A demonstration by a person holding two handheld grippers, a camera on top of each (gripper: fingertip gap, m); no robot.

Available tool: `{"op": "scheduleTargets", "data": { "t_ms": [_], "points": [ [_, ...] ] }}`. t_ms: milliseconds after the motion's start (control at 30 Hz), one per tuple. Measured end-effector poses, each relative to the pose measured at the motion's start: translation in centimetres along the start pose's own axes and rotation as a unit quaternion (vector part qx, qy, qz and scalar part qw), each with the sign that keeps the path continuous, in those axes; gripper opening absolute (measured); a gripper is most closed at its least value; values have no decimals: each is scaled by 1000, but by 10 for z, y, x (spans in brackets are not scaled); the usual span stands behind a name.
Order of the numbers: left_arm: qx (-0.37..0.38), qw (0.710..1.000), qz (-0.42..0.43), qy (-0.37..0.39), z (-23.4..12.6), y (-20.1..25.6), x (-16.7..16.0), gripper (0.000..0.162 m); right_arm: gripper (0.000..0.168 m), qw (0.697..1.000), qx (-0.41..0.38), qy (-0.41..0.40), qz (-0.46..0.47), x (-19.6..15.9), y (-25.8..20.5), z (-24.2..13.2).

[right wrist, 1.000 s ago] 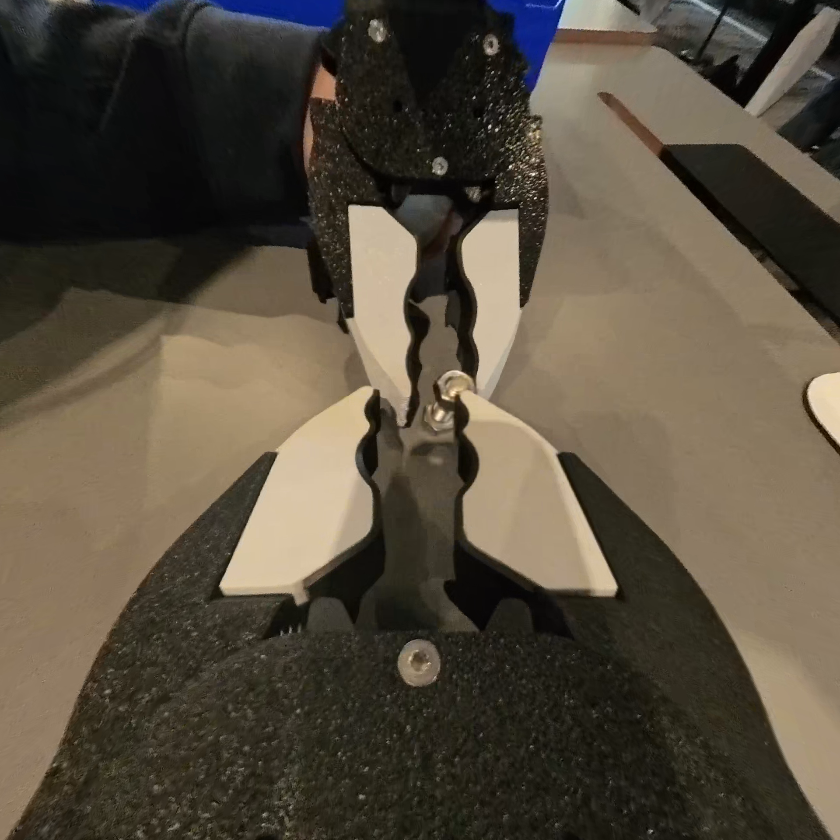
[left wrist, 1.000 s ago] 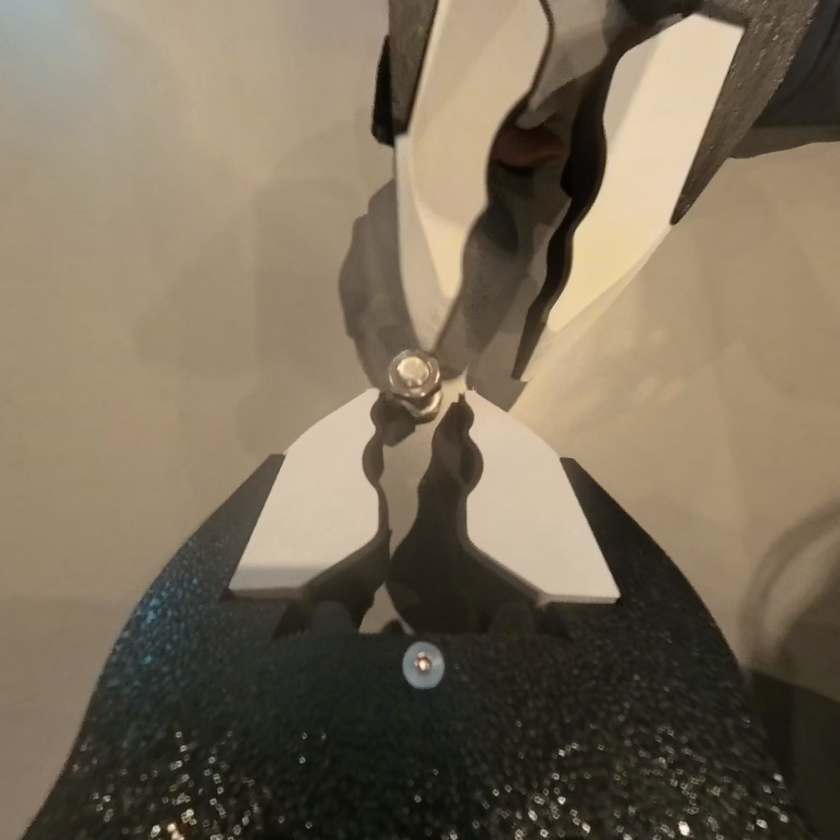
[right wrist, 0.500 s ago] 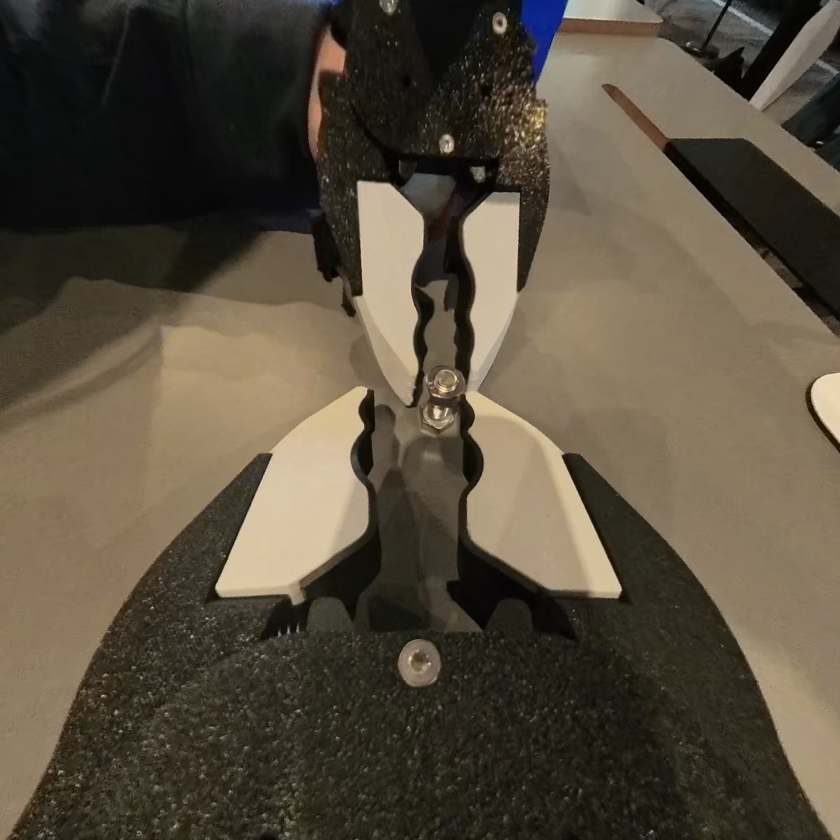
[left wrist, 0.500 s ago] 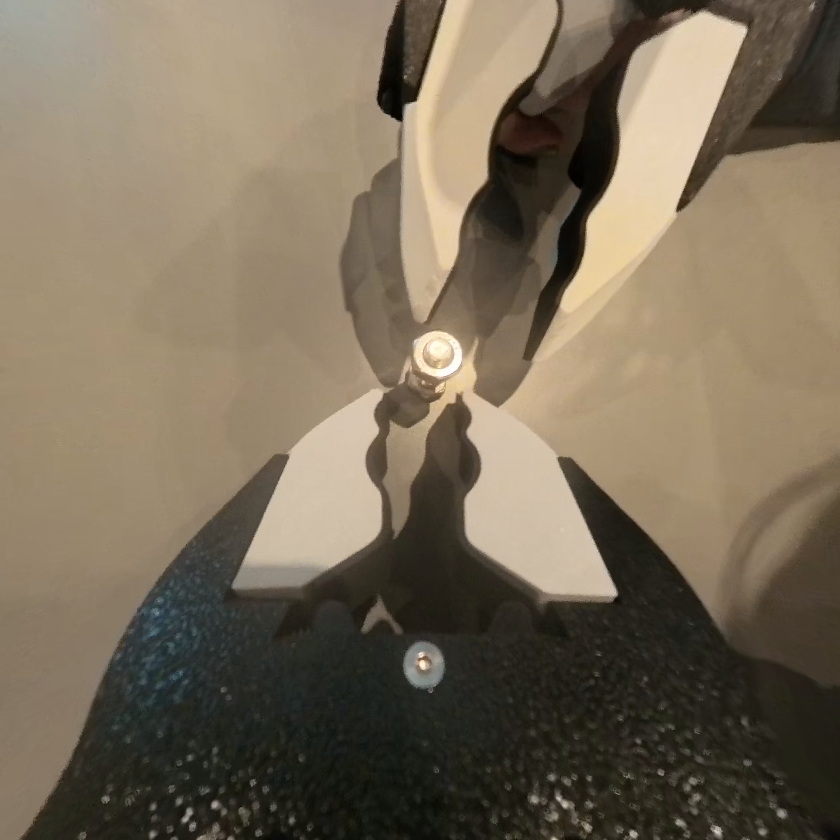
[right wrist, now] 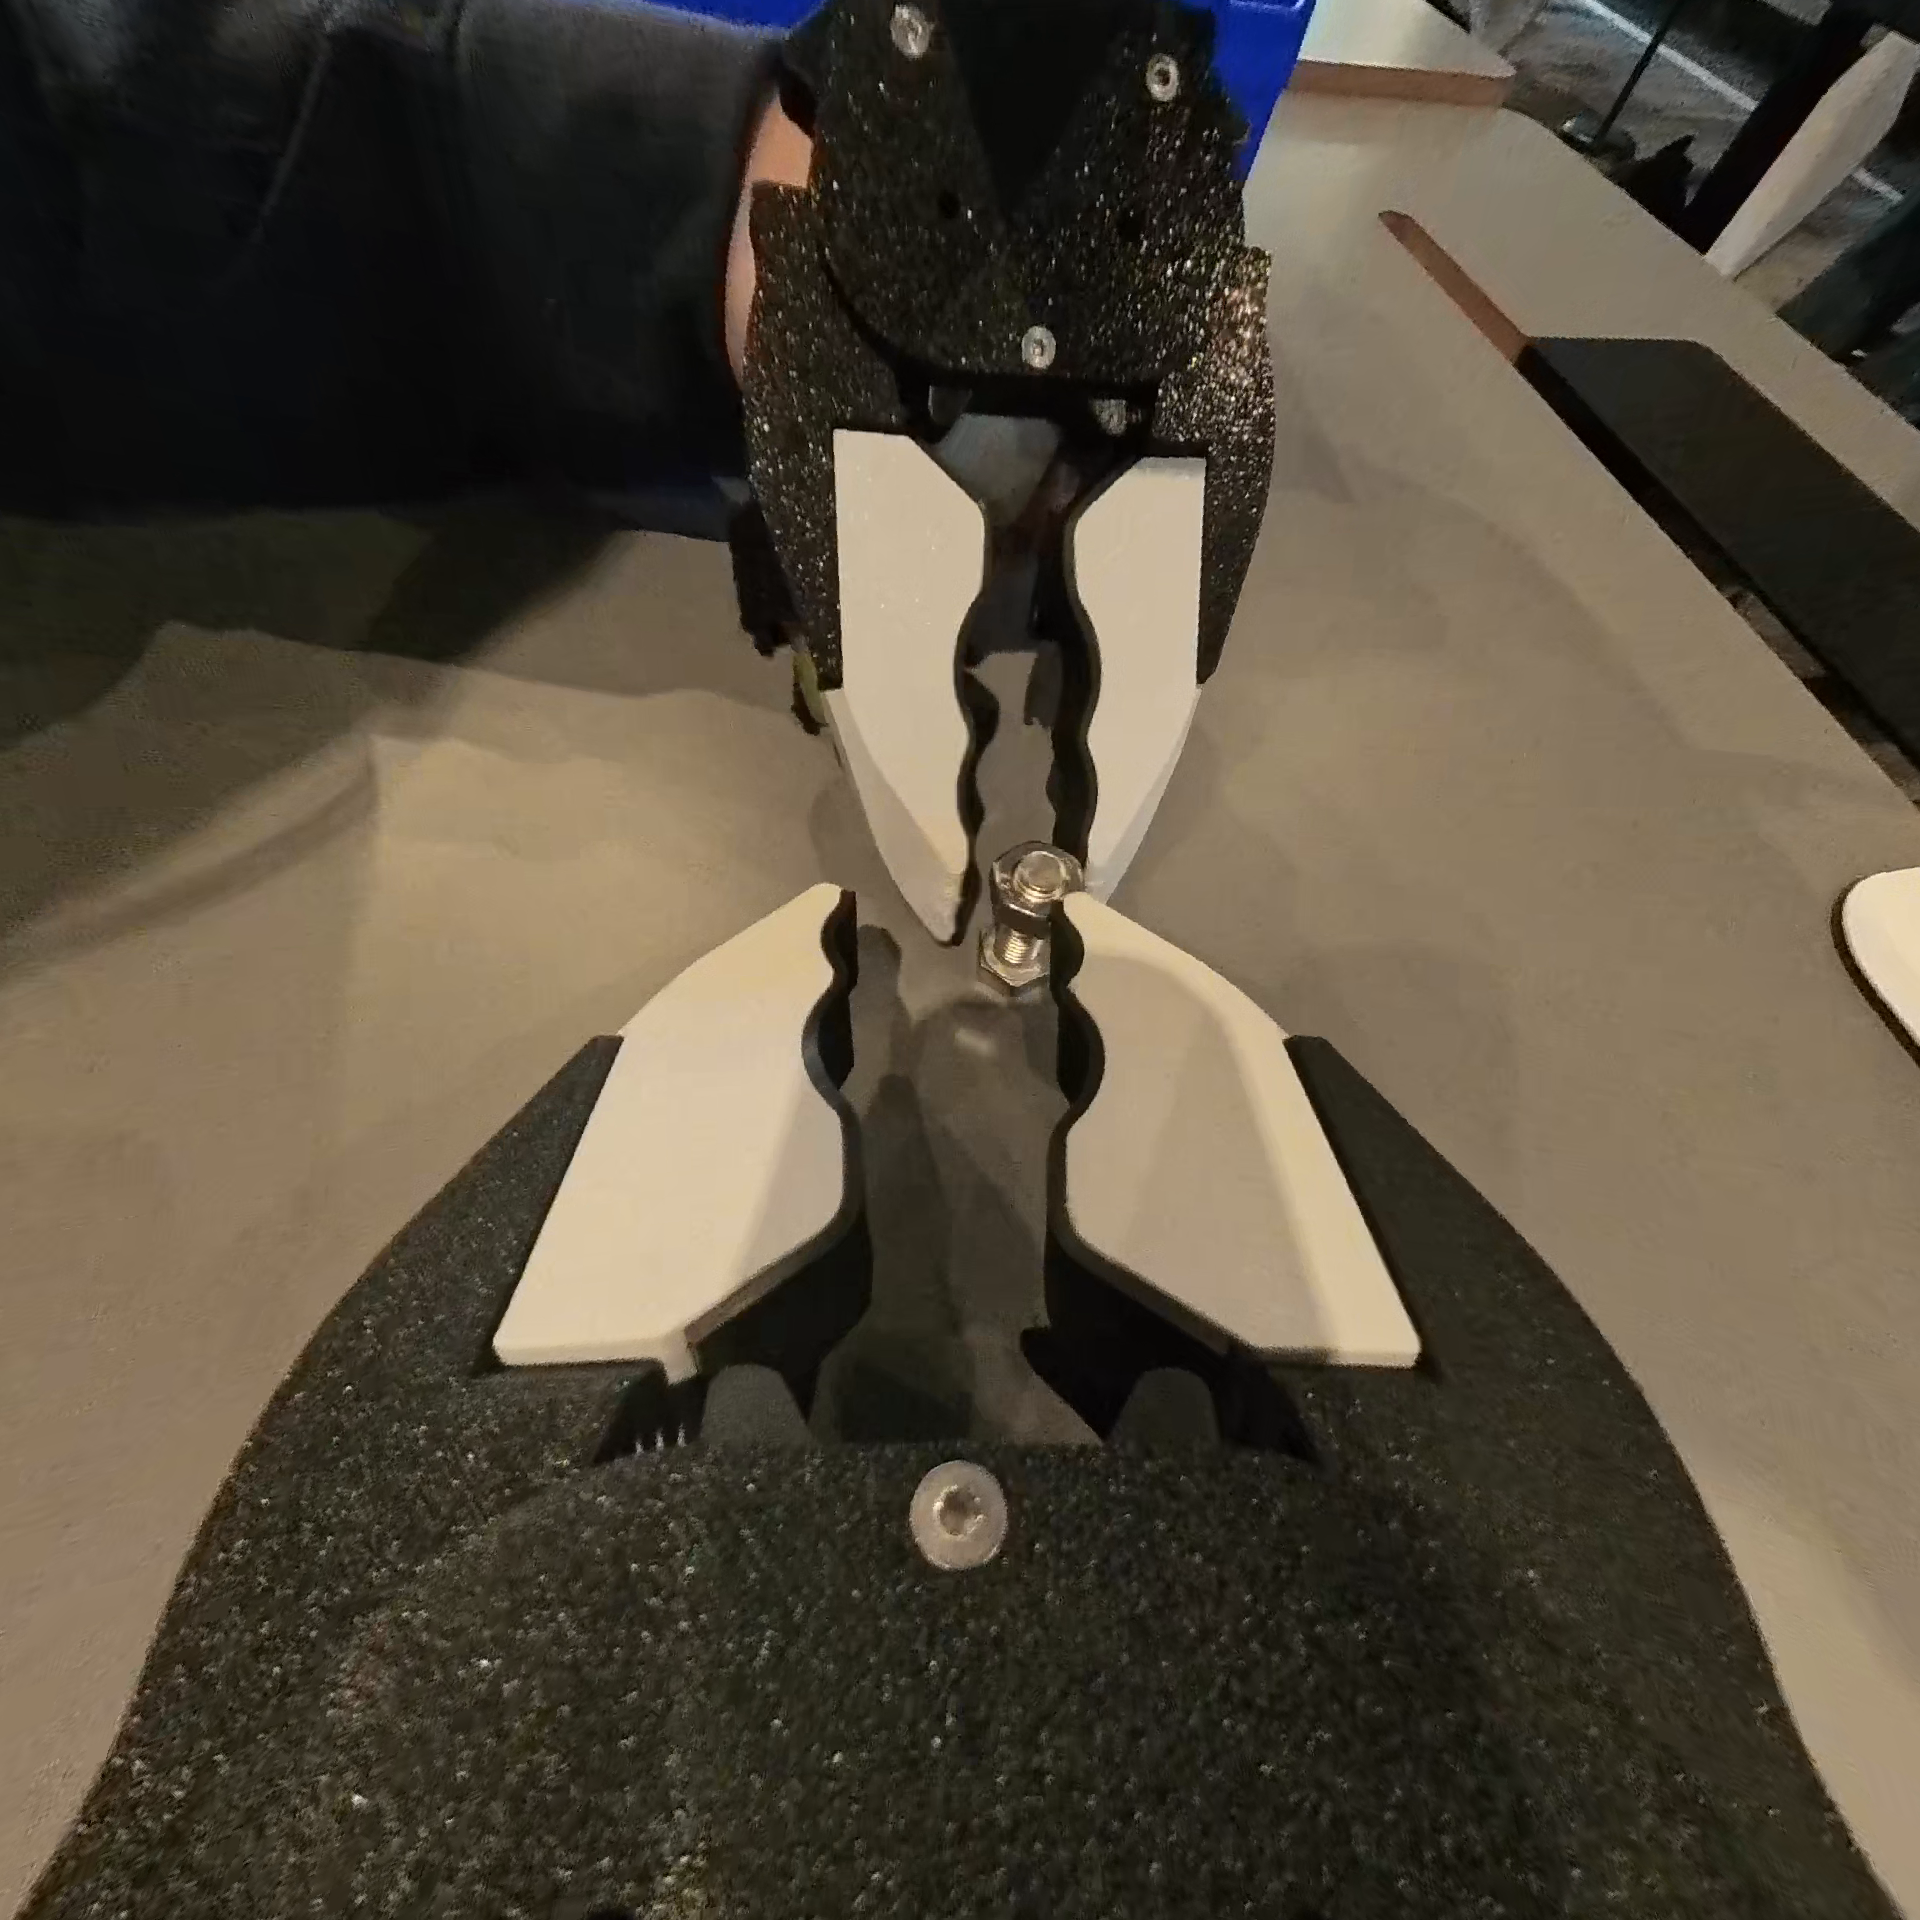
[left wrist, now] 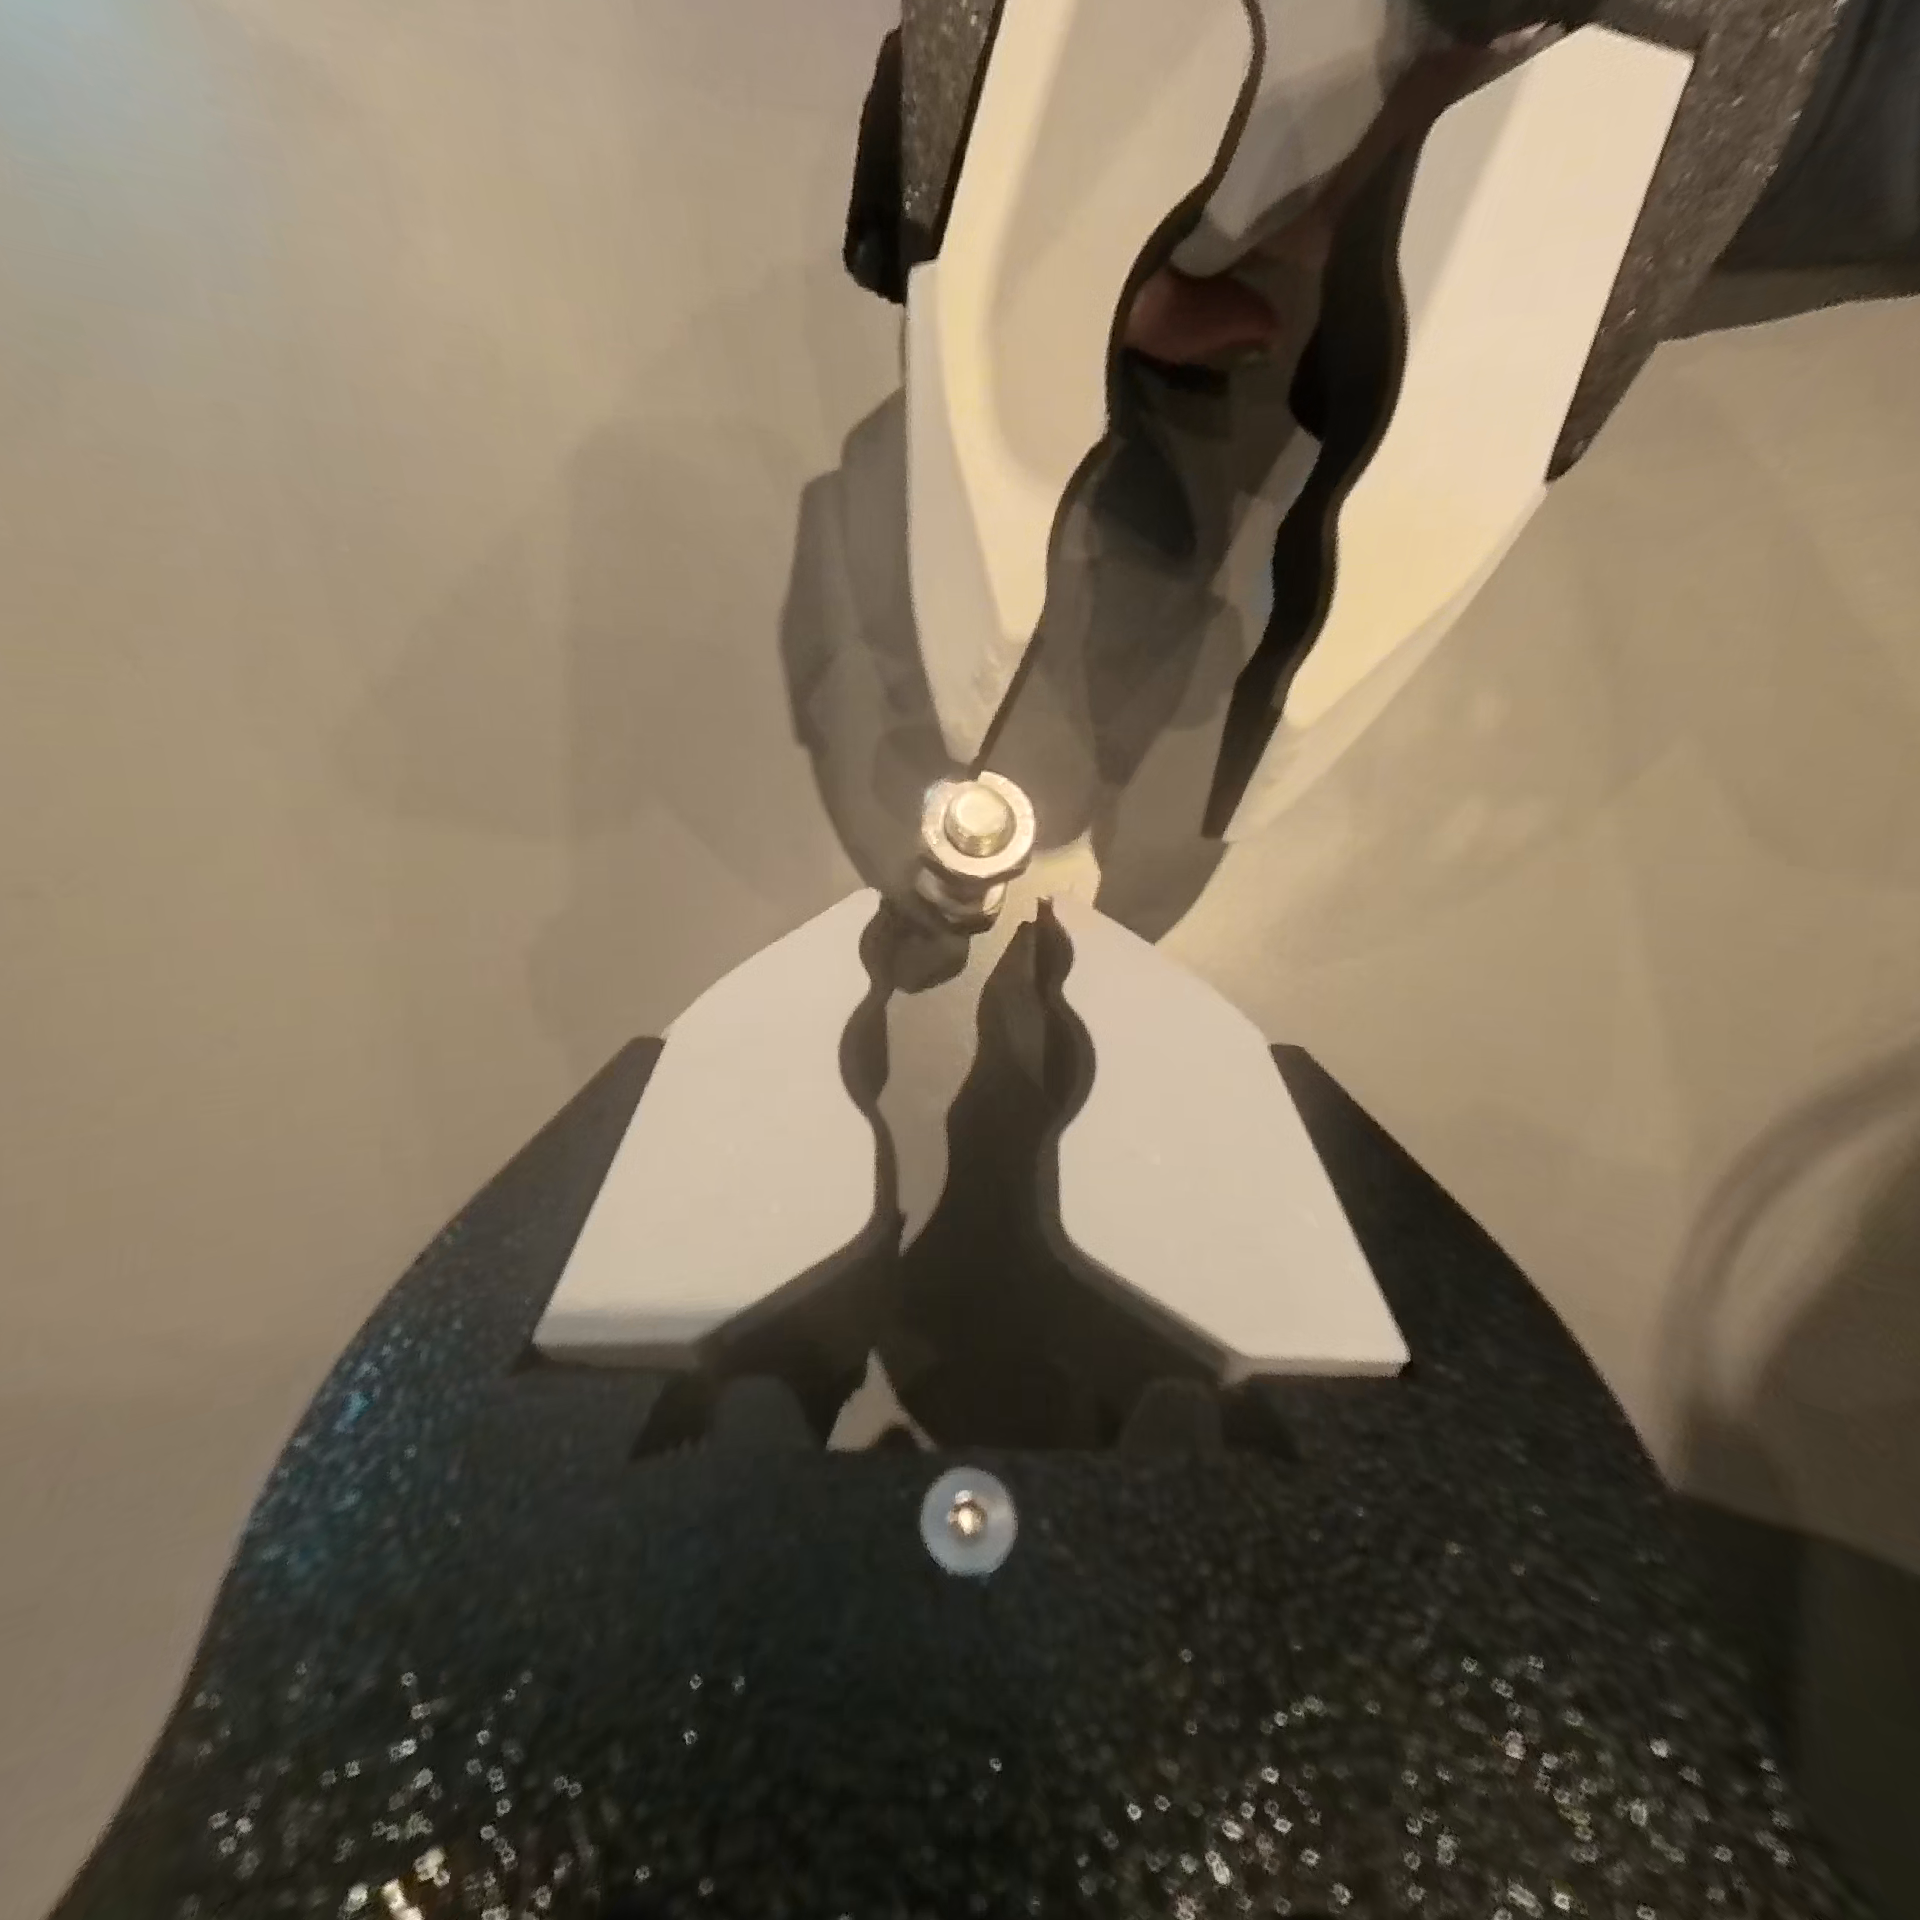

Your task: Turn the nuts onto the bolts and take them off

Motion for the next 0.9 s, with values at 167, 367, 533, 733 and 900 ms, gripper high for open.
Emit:
{"op": "scheduleTargets", "data": {
  "t_ms": [167,367,533,733,900],
  "points": [
    [18,999,31,-4,3,-1,1,15,35,1000,-1,-1,-1,0,0,0],
    [19,999,26,-6,3,-2,1,15,37,1000,-6,5,8,1,3,-1],
    [21,999,24,-7,3,-3,1,15,29,1000,14,-2,2,0,-2,0],
    [21,999,22,-7,3,-3,1,15,35,1000,-16,21,16,4,6,-4],
    [22,1000,21,-7,3,-3,1,15,42,1000,-19,-16,5,-2,5,3]
  ]
}}
Point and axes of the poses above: each gripper's, where its closed fingertips meet, z out along the fingers, x out of its top, y = z × x across the jaws, the point moved 3 cm from there along -z, back along the fingers, and after that the axes turned 6 degrees about z, right-handed, at the moved point
